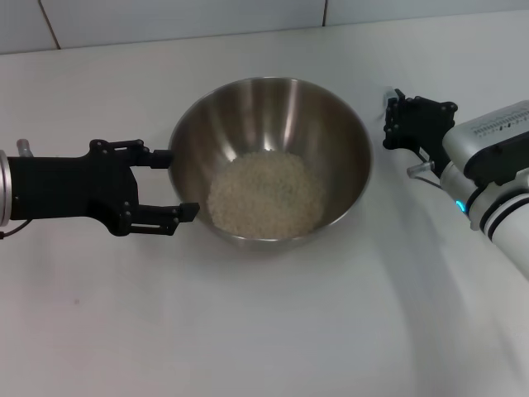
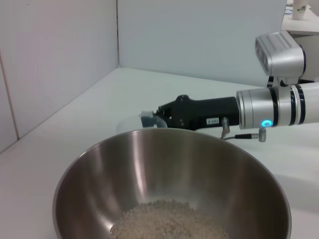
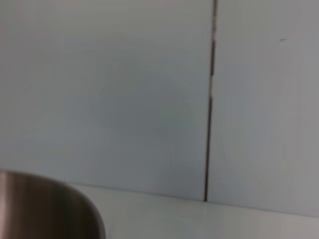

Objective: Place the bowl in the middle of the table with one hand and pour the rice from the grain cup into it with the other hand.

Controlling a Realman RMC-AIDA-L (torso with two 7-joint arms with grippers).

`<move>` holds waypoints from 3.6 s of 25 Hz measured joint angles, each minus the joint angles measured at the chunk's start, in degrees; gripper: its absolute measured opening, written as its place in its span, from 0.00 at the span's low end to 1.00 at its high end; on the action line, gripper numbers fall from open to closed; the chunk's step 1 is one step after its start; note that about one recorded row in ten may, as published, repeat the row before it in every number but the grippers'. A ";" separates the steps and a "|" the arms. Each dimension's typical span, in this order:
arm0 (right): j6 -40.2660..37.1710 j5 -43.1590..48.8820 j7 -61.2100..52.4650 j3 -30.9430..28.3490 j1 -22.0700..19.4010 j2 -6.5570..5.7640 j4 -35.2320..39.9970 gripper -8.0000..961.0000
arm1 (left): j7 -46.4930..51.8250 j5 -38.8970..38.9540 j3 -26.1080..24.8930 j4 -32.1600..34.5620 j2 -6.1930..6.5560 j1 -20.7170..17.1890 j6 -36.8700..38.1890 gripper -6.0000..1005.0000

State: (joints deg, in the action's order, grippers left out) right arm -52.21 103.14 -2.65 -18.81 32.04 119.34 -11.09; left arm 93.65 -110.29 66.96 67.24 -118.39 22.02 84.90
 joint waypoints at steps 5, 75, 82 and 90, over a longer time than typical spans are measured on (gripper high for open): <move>0.49 1.94 0.04 -0.13 -1.25 0.14 -0.18 0.03 | 0.01 0.00 0.00 0.00 0.00 0.04 0.01 0.84; -45.74 26.22 -87.69 57.51 2.29 0.09 73.89 0.87 | 2.41 -2.58 0.65 -0.70 -0.08 2.66 0.00 0.84; -45.40 26.32 -88.11 58.09 1.38 0.01 74.53 0.87 | 2.42 -2.62 0.69 -0.70 -0.08 2.69 -0.01 0.84; -44.91 26.15 -88.12 58.36 1.23 0.10 74.47 0.87 | 2.51 -2.64 0.71 -0.69 -0.09 2.68 0.00 0.84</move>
